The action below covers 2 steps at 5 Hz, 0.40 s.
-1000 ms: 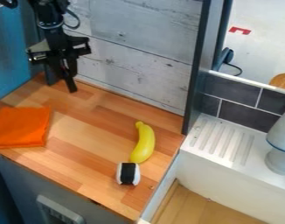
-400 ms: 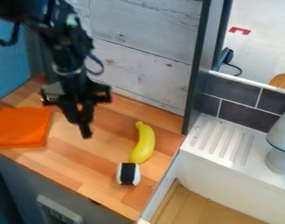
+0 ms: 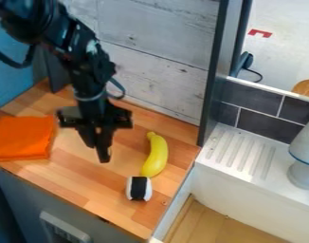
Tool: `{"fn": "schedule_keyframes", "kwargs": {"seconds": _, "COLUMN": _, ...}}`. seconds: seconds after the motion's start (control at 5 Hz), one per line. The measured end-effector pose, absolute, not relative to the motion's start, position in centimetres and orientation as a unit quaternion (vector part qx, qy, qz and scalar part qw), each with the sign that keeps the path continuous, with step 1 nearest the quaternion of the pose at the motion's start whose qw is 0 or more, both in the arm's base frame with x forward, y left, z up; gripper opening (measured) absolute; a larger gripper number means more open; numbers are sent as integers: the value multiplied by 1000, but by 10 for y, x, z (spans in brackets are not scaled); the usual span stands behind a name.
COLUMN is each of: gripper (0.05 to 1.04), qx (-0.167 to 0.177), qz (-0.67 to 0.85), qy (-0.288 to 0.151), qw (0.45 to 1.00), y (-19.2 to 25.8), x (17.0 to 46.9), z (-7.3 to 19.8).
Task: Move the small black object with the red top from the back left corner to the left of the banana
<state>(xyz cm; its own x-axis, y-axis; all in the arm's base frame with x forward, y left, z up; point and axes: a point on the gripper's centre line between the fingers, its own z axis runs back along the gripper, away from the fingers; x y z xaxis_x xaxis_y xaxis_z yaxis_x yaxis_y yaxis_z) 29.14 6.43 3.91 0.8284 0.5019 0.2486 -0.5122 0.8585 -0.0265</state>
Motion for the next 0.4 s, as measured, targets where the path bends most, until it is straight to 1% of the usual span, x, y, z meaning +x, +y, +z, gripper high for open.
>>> {"fn": "schedule_keyframes", "kwargs": {"seconds": 0.4, "gripper": 310, "qx": 16, "qz": 256, "qy": -139, "qw": 956, "y": 63, "x": 294, "z": 14}}
